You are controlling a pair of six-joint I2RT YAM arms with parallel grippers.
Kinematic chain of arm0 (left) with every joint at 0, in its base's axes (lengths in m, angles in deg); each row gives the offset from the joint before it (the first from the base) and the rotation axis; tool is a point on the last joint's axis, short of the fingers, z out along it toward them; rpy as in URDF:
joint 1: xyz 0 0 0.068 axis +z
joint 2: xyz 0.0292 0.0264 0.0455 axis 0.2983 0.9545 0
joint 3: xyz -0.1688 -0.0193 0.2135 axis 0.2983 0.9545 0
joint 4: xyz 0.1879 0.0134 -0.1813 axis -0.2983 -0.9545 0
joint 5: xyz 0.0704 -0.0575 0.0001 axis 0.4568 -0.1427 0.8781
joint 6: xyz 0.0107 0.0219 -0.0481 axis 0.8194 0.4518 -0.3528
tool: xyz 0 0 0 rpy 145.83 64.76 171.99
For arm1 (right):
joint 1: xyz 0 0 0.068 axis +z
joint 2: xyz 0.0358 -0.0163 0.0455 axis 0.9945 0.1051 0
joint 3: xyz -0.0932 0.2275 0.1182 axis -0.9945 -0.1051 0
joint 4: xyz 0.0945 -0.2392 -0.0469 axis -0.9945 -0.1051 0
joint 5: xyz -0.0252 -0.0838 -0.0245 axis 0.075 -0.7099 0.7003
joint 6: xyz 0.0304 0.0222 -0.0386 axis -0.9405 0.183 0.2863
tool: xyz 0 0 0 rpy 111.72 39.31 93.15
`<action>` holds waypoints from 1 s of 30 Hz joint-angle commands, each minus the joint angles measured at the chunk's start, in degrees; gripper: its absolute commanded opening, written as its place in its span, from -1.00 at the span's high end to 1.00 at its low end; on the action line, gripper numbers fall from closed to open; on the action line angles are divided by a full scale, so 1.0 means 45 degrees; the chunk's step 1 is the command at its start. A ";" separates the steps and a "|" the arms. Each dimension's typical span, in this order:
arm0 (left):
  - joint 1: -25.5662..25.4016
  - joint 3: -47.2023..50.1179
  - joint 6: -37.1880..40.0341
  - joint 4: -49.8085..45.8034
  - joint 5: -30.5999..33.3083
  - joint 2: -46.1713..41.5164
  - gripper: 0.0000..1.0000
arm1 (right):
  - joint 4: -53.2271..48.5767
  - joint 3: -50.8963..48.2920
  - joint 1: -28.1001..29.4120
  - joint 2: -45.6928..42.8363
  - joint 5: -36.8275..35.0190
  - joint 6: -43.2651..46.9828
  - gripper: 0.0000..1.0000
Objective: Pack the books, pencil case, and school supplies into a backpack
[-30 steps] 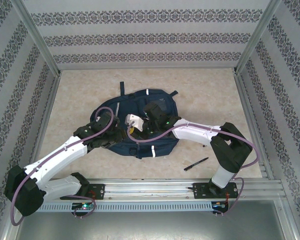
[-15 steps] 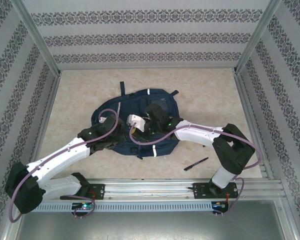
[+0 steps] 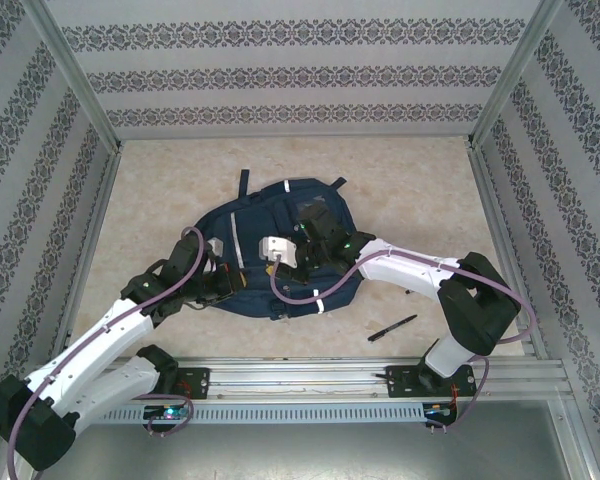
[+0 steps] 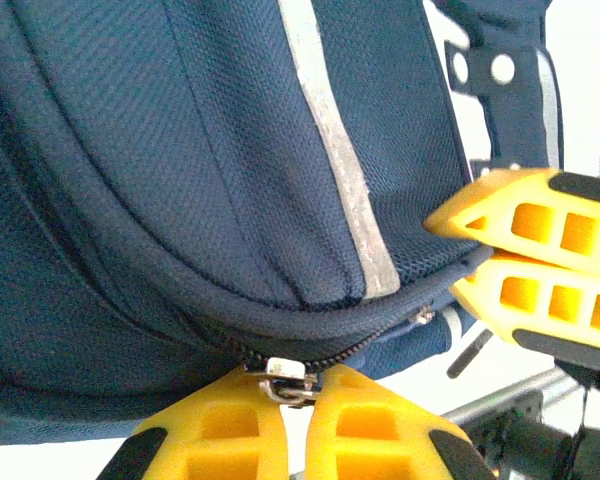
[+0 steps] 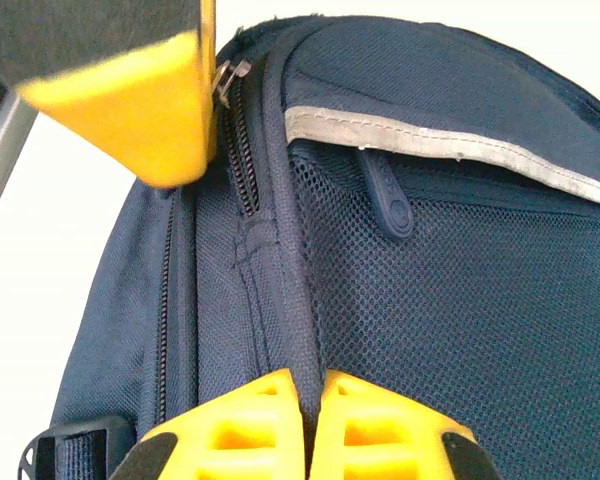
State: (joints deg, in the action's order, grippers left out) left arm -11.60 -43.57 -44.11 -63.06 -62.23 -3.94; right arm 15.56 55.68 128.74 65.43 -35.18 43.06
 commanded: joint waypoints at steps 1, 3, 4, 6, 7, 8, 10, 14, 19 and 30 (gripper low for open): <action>0.0621 -0.0372 0.2116 -0.1908 -0.0904 -0.0125 1.00 | -0.1368 -0.0016 -0.0310 -0.0284 -0.1354 0.2382 1.00; 0.1078 -0.0577 0.3634 -0.3064 -0.0688 -0.0250 1.00 | -0.1743 -0.0096 -0.0497 -0.0442 -0.1395 0.3098 1.00; 0.1304 -0.0595 0.3924 -0.3284 -0.0826 -0.0307 1.00 | -0.1917 -0.0099 -0.0611 -0.0520 -0.1354 0.3327 1.00; 0.1698 -0.0379 0.4290 -0.2608 -0.2055 -0.0480 1.00 | -0.2633 0.0000 -0.0792 -0.0624 -0.1478 0.3779 1.00; 0.1766 -0.0249 0.4448 -0.2000 -0.2635 -0.0464 1.00 | -0.2936 0.0033 -0.0867 -0.0663 -0.1596 0.3992 1.00; 0.1789 -0.0175 0.4646 -0.1653 -0.2913 -0.0431 1.00 | -0.3217 0.0050 -0.0968 -0.0709 -0.1708 0.4207 1.00; 0.1783 -0.0045 0.4975 -0.1238 -0.2965 -0.0309 1.00 | -0.3499 -0.0005 -0.1222 -0.0854 -0.1854 0.4505 1.00; 0.1777 0.0052 0.6205 -0.0493 -0.3415 0.0175 1.00 | -0.3778 -0.0360 -0.1949 -0.1065 -0.2355 0.5348 1.00; 0.1701 -0.0073 0.6697 0.0511 -0.4479 0.0675 1.00 | -0.3253 -0.0762 -0.2370 -0.1543 -0.1675 0.5200 0.81; -0.0118 -0.0415 0.5911 0.2312 -0.1045 0.2008 -0.36 | -0.2525 -0.0450 -0.2103 -0.1431 0.0353 0.2857 1.00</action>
State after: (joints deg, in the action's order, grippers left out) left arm -11.07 -44.36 -16.55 -56.70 -73.71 2.37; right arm 2.73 52.77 118.71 58.72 -38.13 59.47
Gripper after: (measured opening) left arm 0.682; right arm 0.041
